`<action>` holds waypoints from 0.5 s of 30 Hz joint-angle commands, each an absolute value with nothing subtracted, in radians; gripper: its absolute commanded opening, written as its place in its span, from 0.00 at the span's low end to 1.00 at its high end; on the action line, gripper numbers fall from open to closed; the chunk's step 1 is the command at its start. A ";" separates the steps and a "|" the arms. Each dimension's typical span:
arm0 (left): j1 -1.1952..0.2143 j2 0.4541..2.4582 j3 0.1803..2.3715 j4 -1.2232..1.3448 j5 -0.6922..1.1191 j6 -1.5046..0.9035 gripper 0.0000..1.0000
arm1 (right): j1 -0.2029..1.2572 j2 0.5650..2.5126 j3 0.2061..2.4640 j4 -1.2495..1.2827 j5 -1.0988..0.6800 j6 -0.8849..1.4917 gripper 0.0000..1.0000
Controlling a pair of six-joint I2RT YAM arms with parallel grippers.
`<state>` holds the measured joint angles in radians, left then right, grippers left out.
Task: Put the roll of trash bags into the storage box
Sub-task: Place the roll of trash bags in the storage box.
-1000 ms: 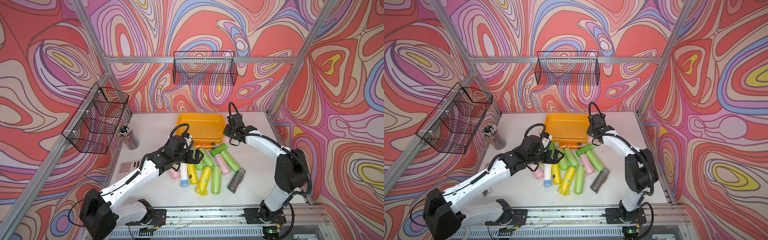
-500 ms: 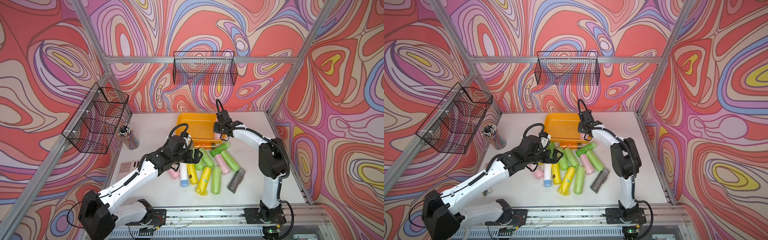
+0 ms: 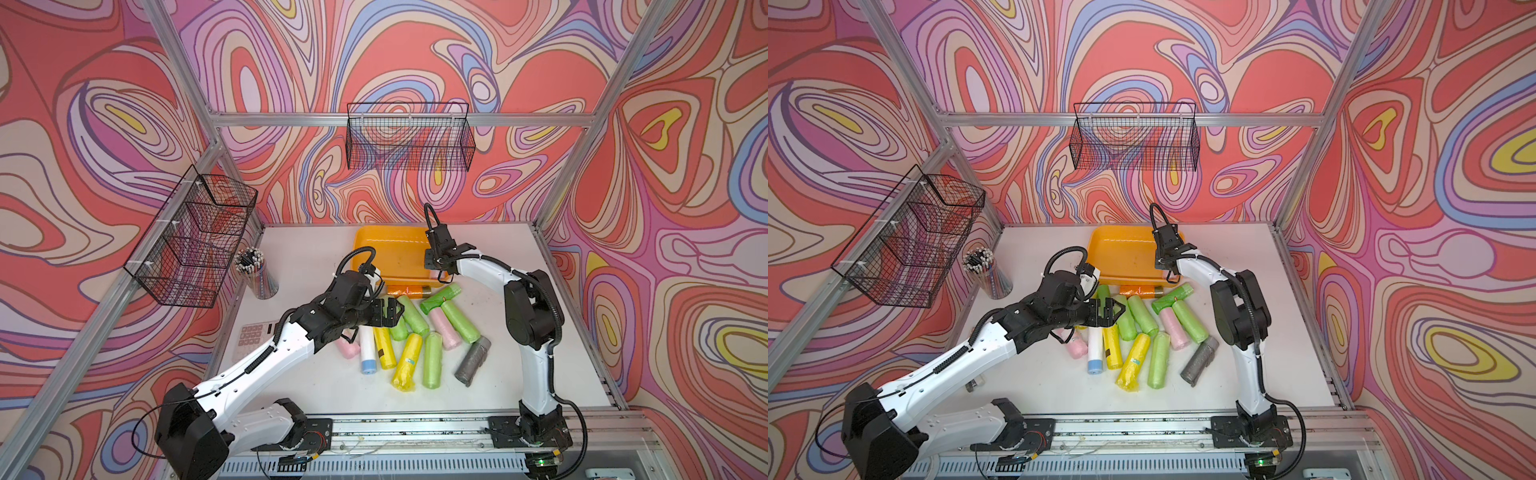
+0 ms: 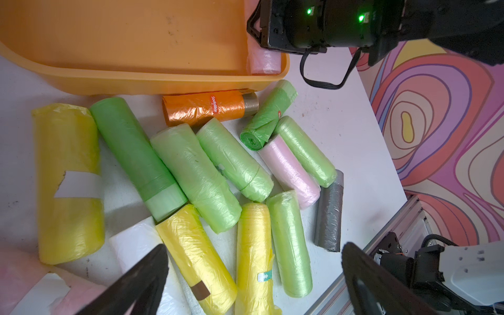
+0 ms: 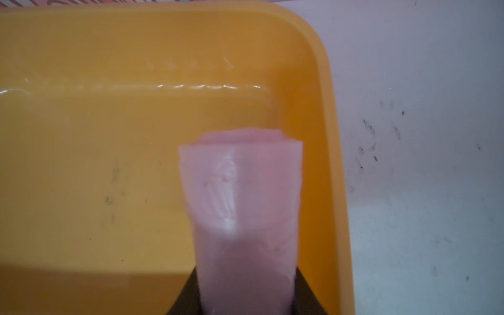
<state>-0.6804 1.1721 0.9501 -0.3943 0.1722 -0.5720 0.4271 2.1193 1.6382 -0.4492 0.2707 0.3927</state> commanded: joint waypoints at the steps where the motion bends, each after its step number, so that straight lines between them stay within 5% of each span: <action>1: -0.683 1.153 0.974 -0.420 0.150 -0.562 1.00 | 0.434 2.152 1.679 -0.449 0.300 0.380 0.07; 10: -0.683 1.138 0.992 -0.436 0.140 -0.546 1.00 | 0.433 2.198 1.719 -0.475 0.306 0.406 0.12; 15: -0.683 1.125 0.989 -0.433 0.131 -0.543 1.00 | 0.433 2.213 1.755 -0.511 0.319 0.408 0.35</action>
<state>-0.6804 1.1465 0.9577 -0.4168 0.1516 -0.5537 0.4271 2.1990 1.7092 -0.4965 0.2886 0.4000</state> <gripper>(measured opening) 0.999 0.347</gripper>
